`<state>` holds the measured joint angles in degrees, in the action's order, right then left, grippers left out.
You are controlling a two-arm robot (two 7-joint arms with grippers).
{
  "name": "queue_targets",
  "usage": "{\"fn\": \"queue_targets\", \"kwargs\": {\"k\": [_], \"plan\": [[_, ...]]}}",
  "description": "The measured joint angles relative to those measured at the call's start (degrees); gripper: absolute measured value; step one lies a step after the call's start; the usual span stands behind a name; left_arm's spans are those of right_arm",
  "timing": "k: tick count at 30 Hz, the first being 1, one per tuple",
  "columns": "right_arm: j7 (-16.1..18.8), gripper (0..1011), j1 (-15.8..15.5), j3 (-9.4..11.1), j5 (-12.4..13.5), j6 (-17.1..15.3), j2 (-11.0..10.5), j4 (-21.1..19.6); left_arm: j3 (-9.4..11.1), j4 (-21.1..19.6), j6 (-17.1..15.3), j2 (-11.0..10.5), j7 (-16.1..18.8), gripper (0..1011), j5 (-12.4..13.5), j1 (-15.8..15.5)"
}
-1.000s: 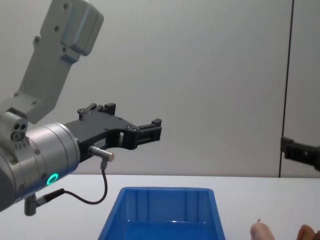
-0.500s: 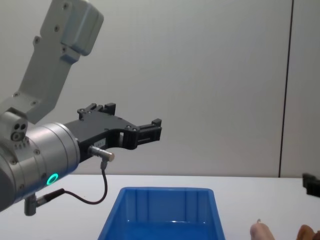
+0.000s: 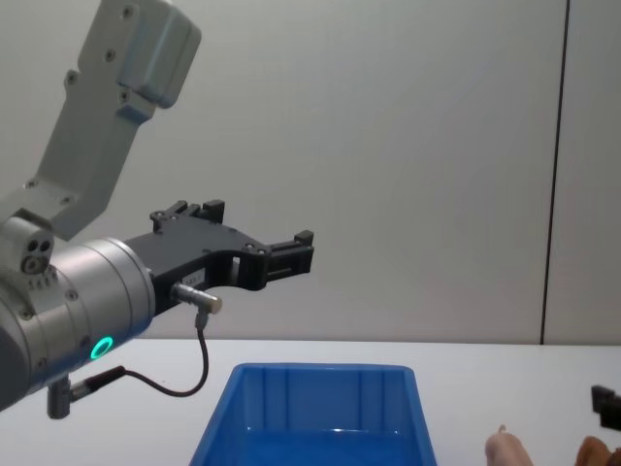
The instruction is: Pick up the two dolls from the table and place them into the box.
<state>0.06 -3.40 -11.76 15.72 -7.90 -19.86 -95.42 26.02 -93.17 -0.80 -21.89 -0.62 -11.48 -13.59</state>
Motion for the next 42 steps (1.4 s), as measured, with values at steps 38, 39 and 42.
{"fn": "queue_targets", "kwargs": {"k": [38, 39, 42], "plan": [[5.5, 686, 6.5, -1.4, -4.9, -1.8, 3.5, 12.8, 0.0, 0.0, 0.0, 0.0, 0.0, 1001, 0.0, 0.0], [5.4, 676, 6.5, -1.4, -4.9, -1.8, 3.5, 12.8, 0.0, 0.0, 0.0, 0.0, 0.0, 1001, 0.0, 0.0], [5.0, 566, 6.5, -1.4, -5.2, -2.1, 3.6, 12.7, 0.0, 0.0, 0.0, 0.0, 0.0, 1001, 0.0, 0.0]]}}
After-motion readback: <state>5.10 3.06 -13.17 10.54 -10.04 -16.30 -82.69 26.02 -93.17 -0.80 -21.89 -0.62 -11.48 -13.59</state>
